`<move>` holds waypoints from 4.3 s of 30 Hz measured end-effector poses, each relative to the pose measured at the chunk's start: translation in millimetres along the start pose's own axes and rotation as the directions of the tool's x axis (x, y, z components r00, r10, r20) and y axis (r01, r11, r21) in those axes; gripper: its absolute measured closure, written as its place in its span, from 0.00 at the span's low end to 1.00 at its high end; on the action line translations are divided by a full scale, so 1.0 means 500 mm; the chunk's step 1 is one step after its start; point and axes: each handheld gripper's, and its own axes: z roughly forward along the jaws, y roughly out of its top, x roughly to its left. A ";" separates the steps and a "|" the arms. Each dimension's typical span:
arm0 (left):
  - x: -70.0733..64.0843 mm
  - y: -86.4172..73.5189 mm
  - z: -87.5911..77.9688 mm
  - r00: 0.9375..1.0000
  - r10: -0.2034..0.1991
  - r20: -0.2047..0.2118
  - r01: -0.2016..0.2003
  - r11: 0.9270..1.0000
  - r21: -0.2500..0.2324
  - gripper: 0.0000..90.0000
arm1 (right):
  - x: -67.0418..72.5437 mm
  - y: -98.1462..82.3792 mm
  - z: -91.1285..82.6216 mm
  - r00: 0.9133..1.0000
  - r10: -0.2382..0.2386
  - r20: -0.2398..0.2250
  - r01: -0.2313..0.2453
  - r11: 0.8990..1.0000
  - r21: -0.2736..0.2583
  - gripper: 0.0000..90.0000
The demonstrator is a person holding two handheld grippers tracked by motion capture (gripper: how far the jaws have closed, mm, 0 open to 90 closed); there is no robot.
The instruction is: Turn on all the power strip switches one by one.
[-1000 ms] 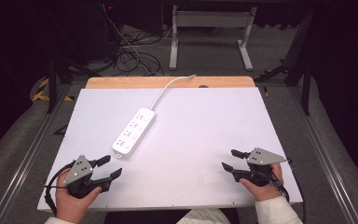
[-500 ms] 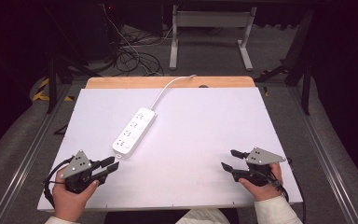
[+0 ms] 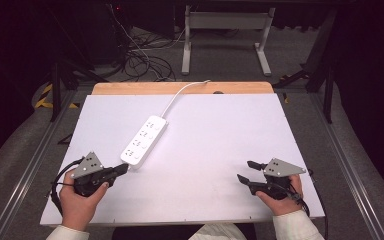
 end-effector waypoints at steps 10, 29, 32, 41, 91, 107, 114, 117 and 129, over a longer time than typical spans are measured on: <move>0.028 0.035 0.032 1.000 -0.029 -0.008 0.030 0.999 0.038 1.00 | 0.000 -0.001 0.001 1.000 0.001 -0.002 -0.001 1.000 0.005 0.45; 0.078 0.045 0.110 0.998 -0.056 -0.032 0.060 0.990 0.132 1.00 | 0.000 -0.003 0.006 1.000 0.001 -0.005 -0.001 1.000 0.016 0.45; 0.084 0.043 0.125 0.996 -0.084 -0.032 0.088 0.985 0.146 1.00 | 0.000 -0.003 0.007 1.000 0.000 -0.006 0.001 1.000 0.017 0.45; 0.095 0.035 0.155 0.993 -0.096 -0.064 0.106 0.976 0.189 1.00 | -0.001 -0.004 0.007 1.000 0.000 -0.008 0.000 1.000 0.021 0.45; 0.080 0.024 0.173 0.994 -0.026 -0.110 0.051 0.971 0.234 1.00 | 0.002 -0.004 0.008 1.000 -0.006 -0.015 0.007 1.000 0.027 0.44; 0.080 0.022 0.173 0.994 -0.047 -0.102 0.070 0.969 0.238 1.00 | 0.004 -0.004 0.008 1.000 -0.007 -0.014 0.007 1.000 0.027 0.44; 0.083 0.020 0.172 0.993 -0.033 -0.112 0.058 0.972 0.229 1.00 | 0.005 -0.004 0.007 1.000 -0.006 -0.013 0.006 1.000 0.026 0.43; 0.078 0.028 0.166 0.995 -0.054 -0.088 0.068 0.984 0.164 1.00 | 0.005 -0.004 0.007 1.000 -0.007 -0.010 0.008 1.000 0.025 0.43; 0.065 0.059 0.139 0.994 -0.015 -0.108 0.030 0.990 0.137 1.00 | 0.003 -0.006 0.008 1.000 -0.004 -0.008 0.004 1.000 0.027 0.43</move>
